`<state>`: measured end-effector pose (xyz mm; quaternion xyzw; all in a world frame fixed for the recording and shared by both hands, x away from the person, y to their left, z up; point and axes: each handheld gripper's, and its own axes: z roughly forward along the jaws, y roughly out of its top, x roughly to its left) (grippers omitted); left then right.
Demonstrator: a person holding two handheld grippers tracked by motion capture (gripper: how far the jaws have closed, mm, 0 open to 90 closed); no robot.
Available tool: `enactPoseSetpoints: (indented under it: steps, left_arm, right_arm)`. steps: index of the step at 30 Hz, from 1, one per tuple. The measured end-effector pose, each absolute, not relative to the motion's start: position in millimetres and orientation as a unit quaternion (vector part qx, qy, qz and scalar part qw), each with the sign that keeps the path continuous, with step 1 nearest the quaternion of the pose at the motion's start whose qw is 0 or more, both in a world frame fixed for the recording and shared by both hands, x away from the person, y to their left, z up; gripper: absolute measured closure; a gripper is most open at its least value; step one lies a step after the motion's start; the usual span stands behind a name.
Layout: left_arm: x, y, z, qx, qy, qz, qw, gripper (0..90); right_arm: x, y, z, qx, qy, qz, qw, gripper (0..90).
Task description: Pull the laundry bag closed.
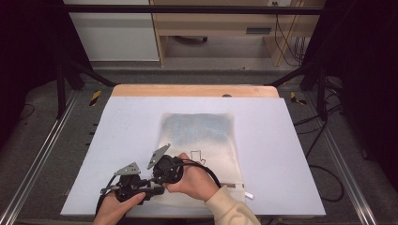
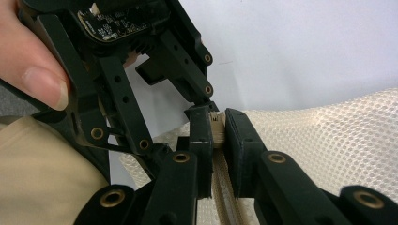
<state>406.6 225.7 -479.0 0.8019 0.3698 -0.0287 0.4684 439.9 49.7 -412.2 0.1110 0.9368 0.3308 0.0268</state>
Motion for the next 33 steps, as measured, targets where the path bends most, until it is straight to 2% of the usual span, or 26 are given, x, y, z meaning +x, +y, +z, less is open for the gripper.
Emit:
enactPoseSetpoints:
  steps: [7, 25, 33]
  left_arm:
    - [412, 221, -484, 0.802, 0.372, -0.035, 0.466, 54.2]
    - [417, 219, -485, 0.801, 0.380, -0.042, 0.462, 81.4]
    - [417, 219, -484, 0.799, 0.387, -0.038, 0.459, 84.2]
  right_arm:
    - [440, 50, -413, 0.111, 0.936, 0.332, 0.027, 81.9]
    - [441, 47, -415, 0.102, 0.939, 0.326, 0.040, 81.8]
    - [439, 47, -416, 0.100, 0.944, 0.311, 0.048, 81.9]
